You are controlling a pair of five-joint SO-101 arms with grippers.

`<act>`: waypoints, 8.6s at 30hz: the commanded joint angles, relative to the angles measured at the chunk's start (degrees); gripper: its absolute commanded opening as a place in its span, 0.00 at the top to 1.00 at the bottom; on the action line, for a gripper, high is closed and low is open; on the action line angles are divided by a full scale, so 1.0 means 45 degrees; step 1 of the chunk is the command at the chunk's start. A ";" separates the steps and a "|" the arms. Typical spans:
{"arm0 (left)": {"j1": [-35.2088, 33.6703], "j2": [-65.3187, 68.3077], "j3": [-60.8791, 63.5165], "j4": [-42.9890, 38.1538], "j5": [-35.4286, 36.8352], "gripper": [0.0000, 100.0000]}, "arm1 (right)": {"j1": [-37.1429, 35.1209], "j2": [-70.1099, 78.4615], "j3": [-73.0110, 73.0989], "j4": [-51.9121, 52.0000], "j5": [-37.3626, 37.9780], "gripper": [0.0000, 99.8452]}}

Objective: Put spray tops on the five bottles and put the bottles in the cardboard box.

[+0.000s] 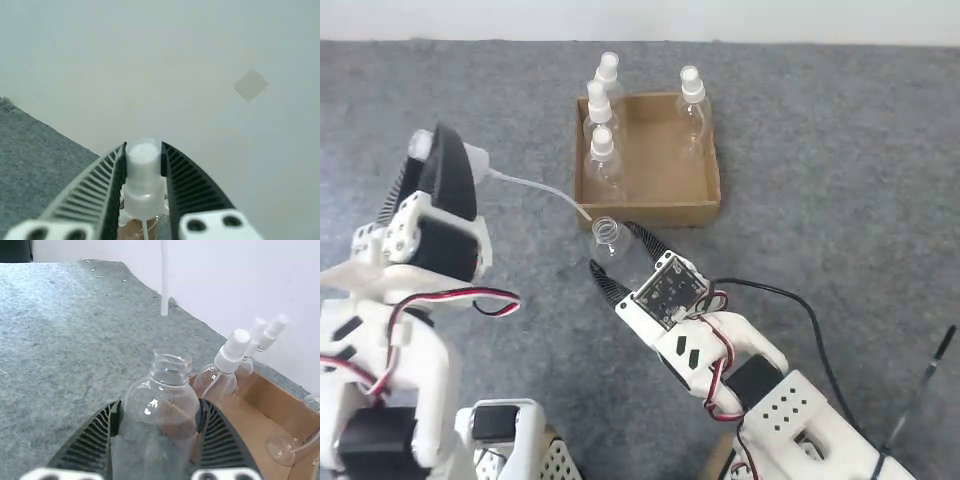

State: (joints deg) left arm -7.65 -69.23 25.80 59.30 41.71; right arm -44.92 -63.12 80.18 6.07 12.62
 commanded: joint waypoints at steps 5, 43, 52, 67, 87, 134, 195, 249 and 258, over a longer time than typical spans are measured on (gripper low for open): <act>0.0469 -0.0059 0.0967 -0.1114 -0.0684 0.99 | -0.0088 -0.0107 -0.0176 -0.0322 0.0176 0.95; 0.4103 -0.0059 0.4386 -0.0781 -0.1680 0.99 | -0.0068 -0.0127 0.0156 -0.0244 0.0176 0.95; 0.4767 -0.0059 0.4386 -0.0723 -0.2579 0.98 | -0.0068 -0.0166 0.0293 -0.0244 0.0176 0.95; 0.4806 -0.0059 0.4835 -0.0762 -0.3770 0.80 | -0.0068 -0.0225 0.0371 -0.0225 0.0176 0.95; 0.1543 -0.0078 0.3155 -0.0762 -0.3770 0.80 | -0.0068 -0.0264 0.0508 -0.0342 0.0176 0.95; 0.0762 -0.0078 0.8781 -0.2422 -0.5099 0.80 | -0.0694 -0.0244 0.0293 -0.0361 0.0098 0.95; -0.1856 -0.0078 1.2024 -0.4982 -0.6916 0.80 | 0.2120 -0.0127 -0.0762 0.0459 0.0098 0.95; -0.1778 -0.0059 1.2239 -0.5138 -0.6955 0.80 | 0.4347 0.4112 -0.8283 0.2432 -0.1250 0.95; -0.1836 -0.0059 1.2239 -0.5138 -0.6955 0.80 | 0.4816 0.7707 -0.8498 -0.0186 -0.1231 0.95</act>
State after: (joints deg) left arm -15.74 -68.88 81.54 38.11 10.77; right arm -25.14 -30.86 46.24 10.02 7.60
